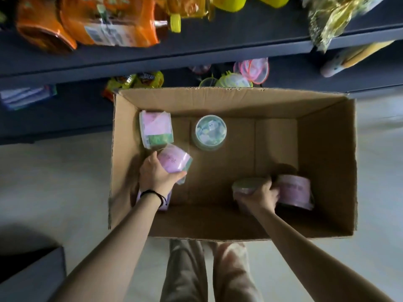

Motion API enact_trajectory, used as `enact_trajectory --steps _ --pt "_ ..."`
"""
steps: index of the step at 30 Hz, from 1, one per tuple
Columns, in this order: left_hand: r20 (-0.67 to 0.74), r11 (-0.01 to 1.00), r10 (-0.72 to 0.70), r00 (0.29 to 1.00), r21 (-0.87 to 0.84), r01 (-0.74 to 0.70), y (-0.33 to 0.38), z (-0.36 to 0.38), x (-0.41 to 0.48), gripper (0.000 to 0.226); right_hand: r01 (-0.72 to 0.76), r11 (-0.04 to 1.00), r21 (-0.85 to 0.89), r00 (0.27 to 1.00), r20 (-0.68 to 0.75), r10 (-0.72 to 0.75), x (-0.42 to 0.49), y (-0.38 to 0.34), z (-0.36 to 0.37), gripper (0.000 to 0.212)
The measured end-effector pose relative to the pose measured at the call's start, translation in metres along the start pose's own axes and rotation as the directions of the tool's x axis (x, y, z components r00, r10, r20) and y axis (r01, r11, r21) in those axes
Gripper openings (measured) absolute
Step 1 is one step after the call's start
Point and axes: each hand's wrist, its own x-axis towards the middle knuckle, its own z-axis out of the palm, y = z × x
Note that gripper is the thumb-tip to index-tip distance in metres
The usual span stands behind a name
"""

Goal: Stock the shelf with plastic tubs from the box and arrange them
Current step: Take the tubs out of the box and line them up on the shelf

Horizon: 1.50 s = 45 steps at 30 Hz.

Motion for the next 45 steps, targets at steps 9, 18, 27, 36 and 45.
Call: enact_trajectory --steps 9,18,27,36,45 --pt "0.146 0.94 0.3 0.943 0.123 -0.318 -0.006 0.012 0.009 0.089 0.226 0.97 0.091 0.955 -0.218 -0.202 -0.008 -0.012 0.002 0.114" --pt "0.386 0.781 0.555 0.737 0.064 -0.621 0.013 0.016 0.029 0.096 0.305 0.944 0.128 0.948 -0.138 -0.287 0.027 -0.031 -0.006 0.124" --pt "0.203 0.673 -0.447 0.871 -0.565 0.478 0.041 0.056 -0.035 0.099 0.219 0.939 0.264 0.97 -0.159 -0.182 0.037 -0.034 0.001 0.113" --pt "0.031 0.602 -0.491 0.871 -0.71 0.365 0.055 0.088 -0.002 0.116 0.105 0.952 0.288 0.989 -0.132 -0.069 0.046 -0.033 0.0 0.082" --pt "-0.072 0.775 -0.201 0.977 -0.621 0.114 0.037 0.057 -0.032 0.081 0.287 0.882 0.374 0.958 -0.108 -0.266 0.012 -0.048 -0.037 0.102"
